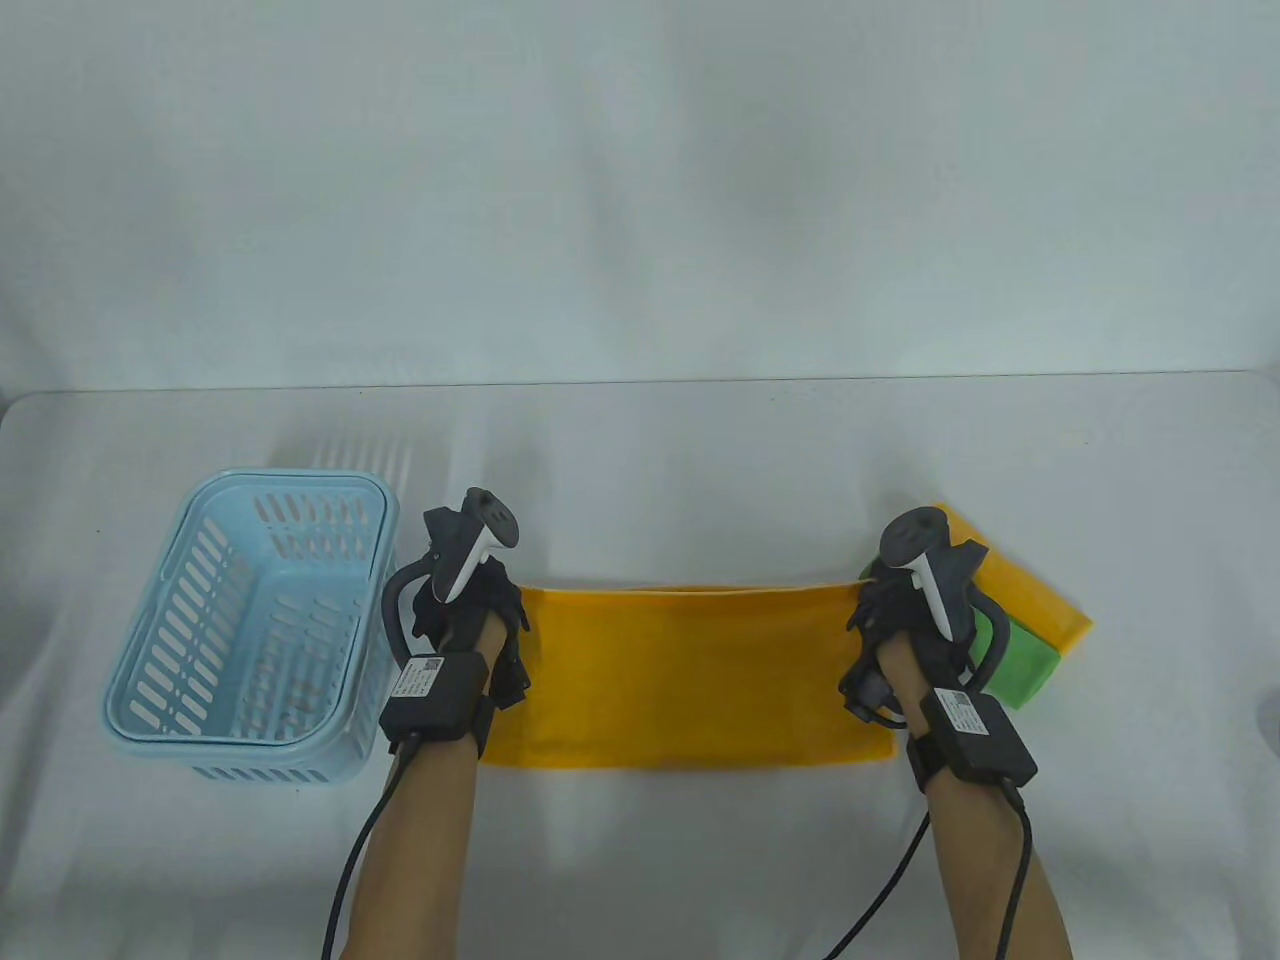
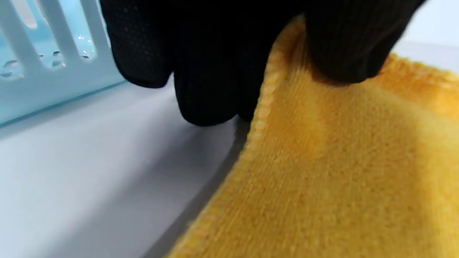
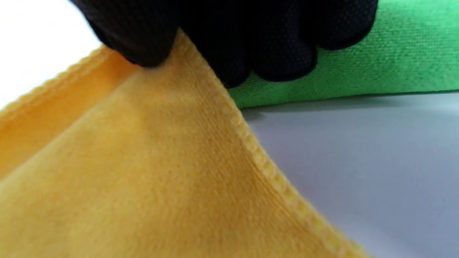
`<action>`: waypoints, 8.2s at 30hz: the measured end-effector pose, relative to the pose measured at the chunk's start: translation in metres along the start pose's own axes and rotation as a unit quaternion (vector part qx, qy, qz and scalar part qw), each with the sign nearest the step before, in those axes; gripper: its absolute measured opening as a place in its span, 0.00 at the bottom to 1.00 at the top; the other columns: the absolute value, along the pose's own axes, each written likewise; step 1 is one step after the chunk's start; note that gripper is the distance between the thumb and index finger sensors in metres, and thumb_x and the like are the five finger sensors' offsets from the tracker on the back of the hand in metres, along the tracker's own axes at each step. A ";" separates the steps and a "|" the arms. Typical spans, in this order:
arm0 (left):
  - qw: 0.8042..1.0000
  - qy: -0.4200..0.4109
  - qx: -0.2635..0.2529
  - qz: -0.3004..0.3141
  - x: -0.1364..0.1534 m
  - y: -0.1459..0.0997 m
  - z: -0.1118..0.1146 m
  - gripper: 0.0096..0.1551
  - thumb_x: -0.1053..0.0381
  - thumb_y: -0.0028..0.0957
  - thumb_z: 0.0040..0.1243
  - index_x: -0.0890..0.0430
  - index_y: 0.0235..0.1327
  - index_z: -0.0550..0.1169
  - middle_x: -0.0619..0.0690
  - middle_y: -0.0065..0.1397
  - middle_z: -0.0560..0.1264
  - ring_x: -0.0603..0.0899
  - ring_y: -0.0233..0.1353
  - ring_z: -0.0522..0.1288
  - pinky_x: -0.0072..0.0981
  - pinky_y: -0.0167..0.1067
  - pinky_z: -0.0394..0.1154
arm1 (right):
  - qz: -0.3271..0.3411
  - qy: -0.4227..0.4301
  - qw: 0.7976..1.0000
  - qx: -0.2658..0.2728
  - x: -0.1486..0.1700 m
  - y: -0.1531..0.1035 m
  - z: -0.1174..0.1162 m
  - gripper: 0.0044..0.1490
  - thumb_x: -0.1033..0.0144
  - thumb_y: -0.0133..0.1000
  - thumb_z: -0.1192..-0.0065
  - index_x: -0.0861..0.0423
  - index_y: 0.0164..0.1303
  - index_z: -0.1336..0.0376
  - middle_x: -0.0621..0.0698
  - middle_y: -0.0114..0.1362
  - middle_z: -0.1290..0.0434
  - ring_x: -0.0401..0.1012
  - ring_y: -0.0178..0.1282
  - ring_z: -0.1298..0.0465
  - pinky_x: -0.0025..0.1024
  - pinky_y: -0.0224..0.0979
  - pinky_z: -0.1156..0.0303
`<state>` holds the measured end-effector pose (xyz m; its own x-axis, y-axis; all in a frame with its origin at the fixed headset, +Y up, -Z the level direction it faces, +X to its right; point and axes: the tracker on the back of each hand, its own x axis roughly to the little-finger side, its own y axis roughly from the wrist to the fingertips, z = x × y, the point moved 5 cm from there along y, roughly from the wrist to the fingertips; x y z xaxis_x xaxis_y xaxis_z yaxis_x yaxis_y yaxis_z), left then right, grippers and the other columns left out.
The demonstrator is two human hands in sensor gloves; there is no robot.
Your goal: Roll square towel into towel roll
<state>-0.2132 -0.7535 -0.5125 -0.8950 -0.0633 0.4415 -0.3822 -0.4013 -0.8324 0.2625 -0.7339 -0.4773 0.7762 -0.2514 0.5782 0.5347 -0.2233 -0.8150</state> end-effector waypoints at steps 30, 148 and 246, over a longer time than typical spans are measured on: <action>0.978 -0.020 -0.093 0.184 -0.027 -0.116 -0.060 0.48 0.29 0.38 0.56 0.42 0.77 0.65 0.49 0.83 0.64 0.65 0.81 0.67 0.63 0.73 0.65 | 0.131 0.033 0.991 0.015 -0.030 -0.088 0.057 0.47 0.38 0.42 0.40 0.34 0.73 0.52 0.45 0.82 0.44 0.55 0.84 0.44 0.61 0.78 0.46; 0.918 -0.052 -0.009 0.392 0.011 -0.179 0.003 0.56 0.31 0.34 0.63 0.33 0.78 0.52 0.39 0.86 0.55 0.64 0.84 0.62 0.64 0.76 0.61 | 0.414 0.103 0.894 -0.140 -0.168 -0.239 0.068 0.23 0.57 0.44 0.35 0.40 0.51 0.29 0.47 0.48 0.19 0.46 0.48 0.20 0.51 0.60 0.27; 0.946 -0.122 -0.089 0.287 -0.030 -0.131 -0.107 0.24 0.43 0.41 0.64 0.37 0.53 0.84 0.40 0.64 0.82 0.54 0.66 0.82 0.58 0.70 0.71 | 0.215 0.311 0.919 -0.110 -0.080 -0.094 0.086 0.23 0.55 0.46 0.38 0.36 0.53 0.32 0.45 0.68 0.28 0.51 0.69 0.27 0.55 0.70 0.34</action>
<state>-0.1607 -0.6013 -0.4525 -0.8952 -0.4424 -0.0538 0.0979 -0.0776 -0.9922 0.1791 -0.6117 -0.4500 0.5225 -0.8354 0.1705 0.0900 -0.1448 -0.9854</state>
